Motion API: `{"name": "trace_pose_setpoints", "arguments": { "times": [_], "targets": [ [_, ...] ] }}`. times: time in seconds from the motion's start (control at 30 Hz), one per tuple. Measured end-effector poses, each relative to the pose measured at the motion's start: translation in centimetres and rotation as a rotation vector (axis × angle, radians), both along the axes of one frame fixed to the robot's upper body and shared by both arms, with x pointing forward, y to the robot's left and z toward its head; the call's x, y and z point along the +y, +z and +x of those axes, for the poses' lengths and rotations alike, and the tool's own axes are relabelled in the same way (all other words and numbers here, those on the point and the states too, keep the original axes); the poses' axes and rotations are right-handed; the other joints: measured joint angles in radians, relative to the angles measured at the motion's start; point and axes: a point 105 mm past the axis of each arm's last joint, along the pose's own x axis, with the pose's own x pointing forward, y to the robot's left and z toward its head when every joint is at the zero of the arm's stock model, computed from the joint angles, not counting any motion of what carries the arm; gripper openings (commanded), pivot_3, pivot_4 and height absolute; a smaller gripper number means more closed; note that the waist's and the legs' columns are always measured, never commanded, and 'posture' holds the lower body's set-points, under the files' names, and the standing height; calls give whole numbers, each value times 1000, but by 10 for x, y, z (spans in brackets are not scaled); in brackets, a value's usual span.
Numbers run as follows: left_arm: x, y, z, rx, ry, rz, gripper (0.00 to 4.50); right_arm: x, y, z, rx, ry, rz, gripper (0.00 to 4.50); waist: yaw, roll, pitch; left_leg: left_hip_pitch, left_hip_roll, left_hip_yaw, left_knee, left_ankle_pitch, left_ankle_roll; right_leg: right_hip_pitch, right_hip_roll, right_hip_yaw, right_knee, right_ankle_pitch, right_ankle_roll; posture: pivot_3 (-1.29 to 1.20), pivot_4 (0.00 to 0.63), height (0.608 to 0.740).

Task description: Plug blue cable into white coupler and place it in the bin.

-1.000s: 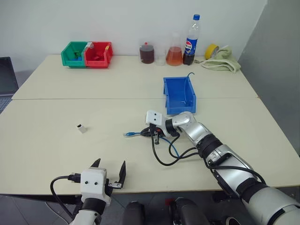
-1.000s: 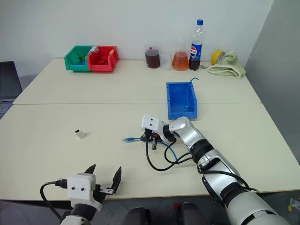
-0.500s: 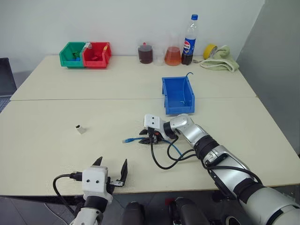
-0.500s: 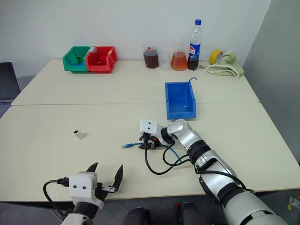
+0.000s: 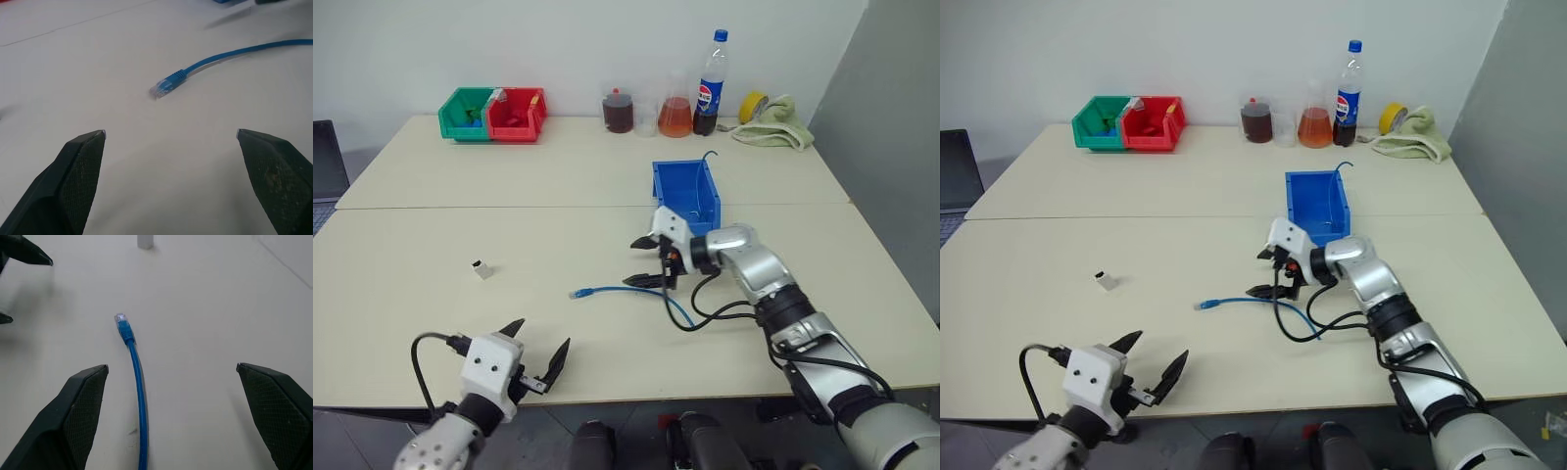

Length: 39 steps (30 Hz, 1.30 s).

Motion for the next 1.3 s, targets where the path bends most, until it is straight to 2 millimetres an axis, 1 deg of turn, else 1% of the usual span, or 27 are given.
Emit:
{"name": "trace_pose_setpoints", "arguments": {
  "times": [0.07,0.1,0.17,0.27,0.33,0.43,0.47,0.53,0.73,0.87,0.97,1.1,1.3],
  "targets": [
    [4,8,6,39,-127,12,4500,-16,7,-16,16,23,21,4485,5,2,1,0,0,0,0,0,0,0,0,0,0,0,0,0,150,740],
    [6,12,9,46,-165,15,4500,-20,8,-23,21,39,23,4485,5,2,1,0,0,0,0,0,0,0,0,0,0,0,0,0,150,740],
    [9,22,25,46,-269,31,4500,-28,10,-40,20,64,25,4485,5,2,1,1,0,0,0,0,0,0,0,0,0,0,0,0,150,740],
    [17,31,43,48,-345,58,4500,-27,9,-61,34,111,32,4485,-3,2,1,2,1,1,0,0,0,1,0,0,1,0,0,0,150,740],
    [16,33,58,68,-421,58,4500,-28,10,-71,53,113,48,4485,-3,2,2,2,0,1,0,0,0,1,0,0,1,0,0,0,150,740],
    [17,36,78,98,-504,67,4500,-23,17,-82,56,125,82,4485,-3,2,2,1,0,1,0,0,0,0,1,0,1,0,0,0,150,740],
    [17,37,81,103,-520,64,4500,-22,18,-85,59,128,91,4485,-4,2,1,1,0,1,0,0,0,0,1,0,0,0,0,0,150,740],
    [14,34,87,131,-582,74,4500,-25,18,-87,60,107,96,4485,-4,2,1,0,-1,1,0,0,0,0,1,0,0,0,0,0,150,740],
    [23,21,109,213,-660,142,4500,-41,15,-80,40,-12,63,4485,0,1,1,-3,-1,1,0,0,0,-3,1,0,0,0,0,0,150,740],
    [16,7,117,252,-722,157,4500,-51,14,-77,19,-84,41,4485,2,1,1,-4,-1,1,1,0,0,-3,1,-1,0,0,0,0,150,740],
    [10,-2,121,276,-756,158,4500,-54,14,-77,23,-117,42,4485,0,1,1,-4,-1,1,1,0,0,-3,1,0,0,0,0,0,150,740],
    [2,-5,125,279,-795,175,4500,-54,16,-77,21,-136,44,4485,-2,1,1,-4,-1,1,1,0,0,-3,1,0,0,0,0,0,150,740],
    [6,-6,129,283,-806,201,4500,-58,18,-74,17,-176,47,4485,-2,0,1,-3,-1,1,1,0,0,-2,1,0,1,0,0,0,150,740]
  ]
}}
